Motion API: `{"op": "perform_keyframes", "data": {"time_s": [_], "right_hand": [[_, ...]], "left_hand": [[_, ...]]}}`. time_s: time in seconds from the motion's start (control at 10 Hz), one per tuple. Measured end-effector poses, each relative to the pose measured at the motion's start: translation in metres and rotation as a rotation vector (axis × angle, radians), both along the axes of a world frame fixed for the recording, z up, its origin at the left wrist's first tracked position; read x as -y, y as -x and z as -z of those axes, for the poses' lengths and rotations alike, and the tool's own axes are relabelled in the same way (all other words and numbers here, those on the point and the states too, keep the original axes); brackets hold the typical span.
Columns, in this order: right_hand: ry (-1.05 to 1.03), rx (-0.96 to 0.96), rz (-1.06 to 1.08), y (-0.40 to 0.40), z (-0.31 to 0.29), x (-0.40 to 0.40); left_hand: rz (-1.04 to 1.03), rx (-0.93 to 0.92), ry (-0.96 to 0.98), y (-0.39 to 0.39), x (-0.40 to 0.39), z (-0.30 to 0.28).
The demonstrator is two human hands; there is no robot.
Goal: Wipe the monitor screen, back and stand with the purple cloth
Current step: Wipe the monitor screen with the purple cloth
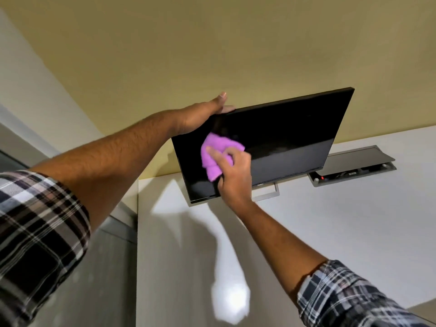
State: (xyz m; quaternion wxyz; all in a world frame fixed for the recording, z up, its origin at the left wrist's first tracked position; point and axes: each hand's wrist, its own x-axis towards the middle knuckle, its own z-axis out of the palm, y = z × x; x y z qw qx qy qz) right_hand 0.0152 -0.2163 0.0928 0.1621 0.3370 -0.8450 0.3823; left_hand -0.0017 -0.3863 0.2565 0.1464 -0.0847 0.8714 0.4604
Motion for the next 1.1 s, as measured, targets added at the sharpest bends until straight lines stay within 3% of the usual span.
{"op": "perform_keyframes", "data": {"time_s": [0.1, 0.2, 0.3, 0.4, 0.5, 0.7, 0.9, 1.1], "right_hand": [[-0.345, 0.106, -0.172, -0.026, 0.056, -0.011], [-0.758, 0.351, -0.326, -0.033, 0.102, -0.032], [-0.626, 0.357, -0.362, -0.027, 0.099, -0.054], [-0.24, 0.327, -0.258, -0.014, 0.049, -0.061], [-0.043, 0.161, -0.132, 0.001, -0.01, -0.047], [0.129, -0.105, -0.017, 0.017, -0.078, 0.003], [-0.026, -0.145, -0.107, -0.006, -0.042, 0.037], [-0.398, -0.043, -0.216, -0.029, 0.054, -0.001]], "left_hand": [[0.01, 0.08, -0.051, 0.0, 0.003, -0.006], [0.063, 0.078, 0.007, -0.001, 0.004, -0.006], [0.1, -0.005, 0.112, -0.006, 0.003, -0.003], [0.049, -0.122, 0.127, -0.017, 0.01, -0.002], [-0.036, -0.175, 0.074, -0.035, 0.03, 0.004], [-0.135, -0.172, -0.057, -0.059, 0.038, 0.011], [-0.139, -0.166, -0.192, -0.059, 0.042, 0.018], [-0.12, -0.141, -0.27, -0.056, 0.05, 0.019]]}}
